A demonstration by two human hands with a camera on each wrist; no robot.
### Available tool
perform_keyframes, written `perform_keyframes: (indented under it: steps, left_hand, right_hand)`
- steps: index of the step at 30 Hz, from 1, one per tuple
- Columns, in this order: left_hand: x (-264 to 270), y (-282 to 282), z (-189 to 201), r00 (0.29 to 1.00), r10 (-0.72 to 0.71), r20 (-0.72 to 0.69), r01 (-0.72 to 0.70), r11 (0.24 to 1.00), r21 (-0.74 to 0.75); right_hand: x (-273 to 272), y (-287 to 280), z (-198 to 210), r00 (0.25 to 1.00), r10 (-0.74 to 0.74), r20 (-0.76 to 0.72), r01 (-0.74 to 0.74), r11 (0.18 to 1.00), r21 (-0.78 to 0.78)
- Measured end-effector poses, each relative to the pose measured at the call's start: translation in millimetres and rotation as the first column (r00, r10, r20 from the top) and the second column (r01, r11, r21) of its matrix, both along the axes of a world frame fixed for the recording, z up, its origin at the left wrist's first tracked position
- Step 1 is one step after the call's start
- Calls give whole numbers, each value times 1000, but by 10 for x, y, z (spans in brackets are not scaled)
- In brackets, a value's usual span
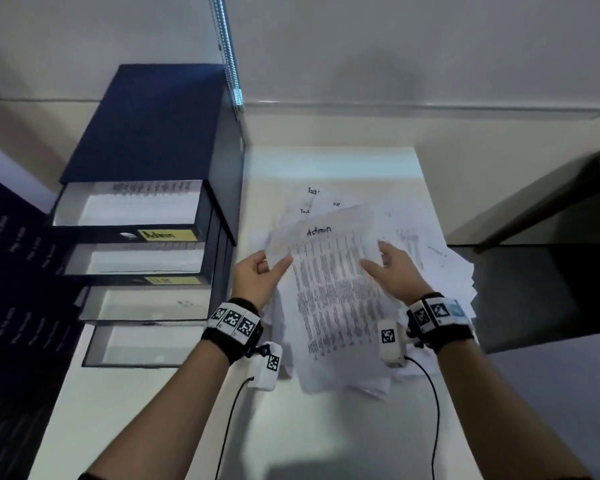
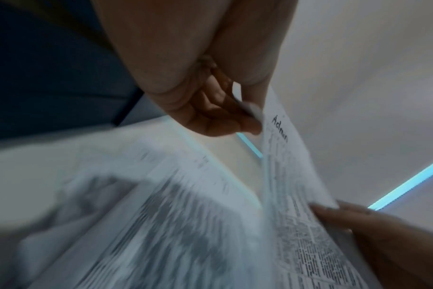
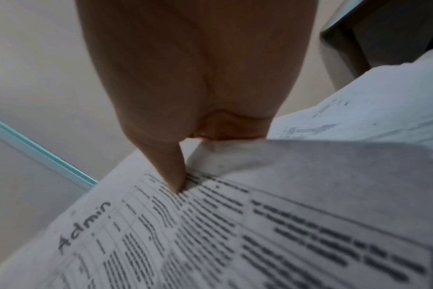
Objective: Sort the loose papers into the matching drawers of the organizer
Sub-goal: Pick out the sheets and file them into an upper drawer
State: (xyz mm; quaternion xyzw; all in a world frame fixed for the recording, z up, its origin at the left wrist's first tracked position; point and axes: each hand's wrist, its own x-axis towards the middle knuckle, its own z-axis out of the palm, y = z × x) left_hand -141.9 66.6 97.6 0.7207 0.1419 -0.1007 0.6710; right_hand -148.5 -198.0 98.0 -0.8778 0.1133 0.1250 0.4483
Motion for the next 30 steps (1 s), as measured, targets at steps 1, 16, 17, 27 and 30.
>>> perform_keyframes:
  steps: [1,16,17,27,30]
  left_hand:
    - [41,50,127,999,-24,24,24,1000,-5]
    - [-579,2344,1591,951,-38,305,56,997,-51]
    - [-626,2495,1657,954,9,301,19,996,-90]
    - [-531,3083,1180,967,224,123,-221,974,-43]
    - [-293,3019,984,946,256,198,-272,961,56]
  right_hand:
    - [-8,36,88,997,-44,61,41,998,39]
    - [384,2242,1246,1000,23,-19,-4,739,674]
    - [381,2428,1243,995,62,-80,12,711,703]
    - [537,3114,1322,984,89,-152,-4,873,488]
    - [330,2998,1351,900,361,-246,-218,859,463]
